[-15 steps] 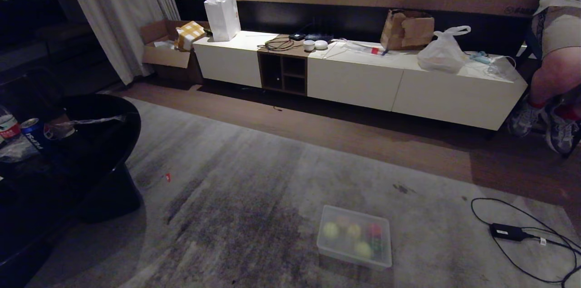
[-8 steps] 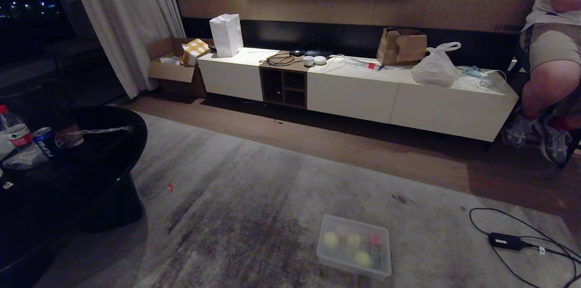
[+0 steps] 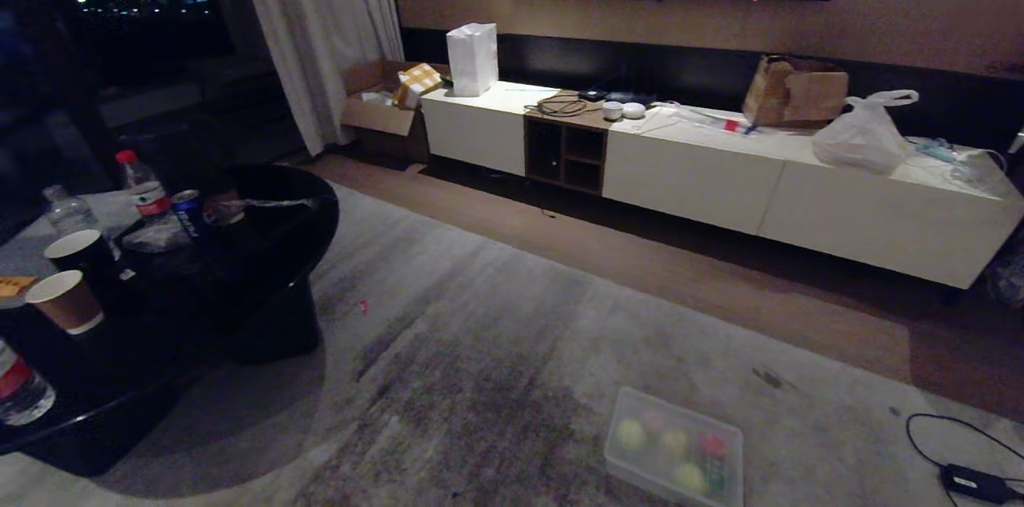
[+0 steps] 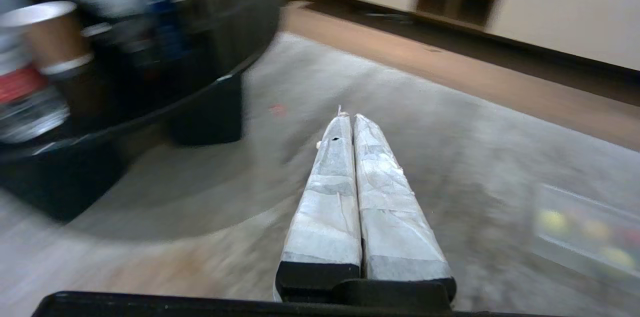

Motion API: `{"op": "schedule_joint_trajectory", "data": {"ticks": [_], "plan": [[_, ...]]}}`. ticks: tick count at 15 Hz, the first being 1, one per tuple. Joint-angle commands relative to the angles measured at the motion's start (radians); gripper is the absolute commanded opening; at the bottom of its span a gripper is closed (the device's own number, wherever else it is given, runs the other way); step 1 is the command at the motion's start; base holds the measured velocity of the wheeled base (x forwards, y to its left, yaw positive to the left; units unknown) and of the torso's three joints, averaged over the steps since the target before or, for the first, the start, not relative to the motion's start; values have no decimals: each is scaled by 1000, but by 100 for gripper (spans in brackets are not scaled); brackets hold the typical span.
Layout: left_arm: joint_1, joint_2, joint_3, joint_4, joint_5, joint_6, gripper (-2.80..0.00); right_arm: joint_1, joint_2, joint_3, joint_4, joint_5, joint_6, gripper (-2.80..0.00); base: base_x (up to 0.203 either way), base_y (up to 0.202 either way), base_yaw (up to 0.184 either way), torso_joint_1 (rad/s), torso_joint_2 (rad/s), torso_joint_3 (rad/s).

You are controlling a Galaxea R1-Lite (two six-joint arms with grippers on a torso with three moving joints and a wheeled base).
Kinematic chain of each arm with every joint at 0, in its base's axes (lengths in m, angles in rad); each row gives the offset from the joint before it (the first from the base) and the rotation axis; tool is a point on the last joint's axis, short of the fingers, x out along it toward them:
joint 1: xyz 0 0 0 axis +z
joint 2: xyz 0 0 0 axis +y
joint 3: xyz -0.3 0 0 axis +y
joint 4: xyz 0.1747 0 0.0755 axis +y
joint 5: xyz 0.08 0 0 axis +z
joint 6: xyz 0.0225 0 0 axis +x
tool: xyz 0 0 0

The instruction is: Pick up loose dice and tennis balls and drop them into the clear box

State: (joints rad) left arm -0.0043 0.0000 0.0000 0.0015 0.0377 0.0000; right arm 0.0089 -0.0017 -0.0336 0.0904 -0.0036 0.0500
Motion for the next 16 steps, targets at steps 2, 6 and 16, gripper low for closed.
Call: {"op": "schedule_joint_trajectory", "data": {"ticks": [2, 6, 16], "plan": [[0, 2, 2, 0, 1, 0, -280, 0, 2, 0, 0, 1, 1, -280, 0, -6, 161, 5, 8, 2], [0, 2, 2, 0, 1, -2, -280, 0, 2, 1, 0, 1, 1, -280, 1, -9, 162, 6, 4, 2], [0, 2, 2, 0, 1, -2, -280, 0, 2, 0, 0, 1, 2, -280, 1, -9, 165, 2, 2, 1]]}}
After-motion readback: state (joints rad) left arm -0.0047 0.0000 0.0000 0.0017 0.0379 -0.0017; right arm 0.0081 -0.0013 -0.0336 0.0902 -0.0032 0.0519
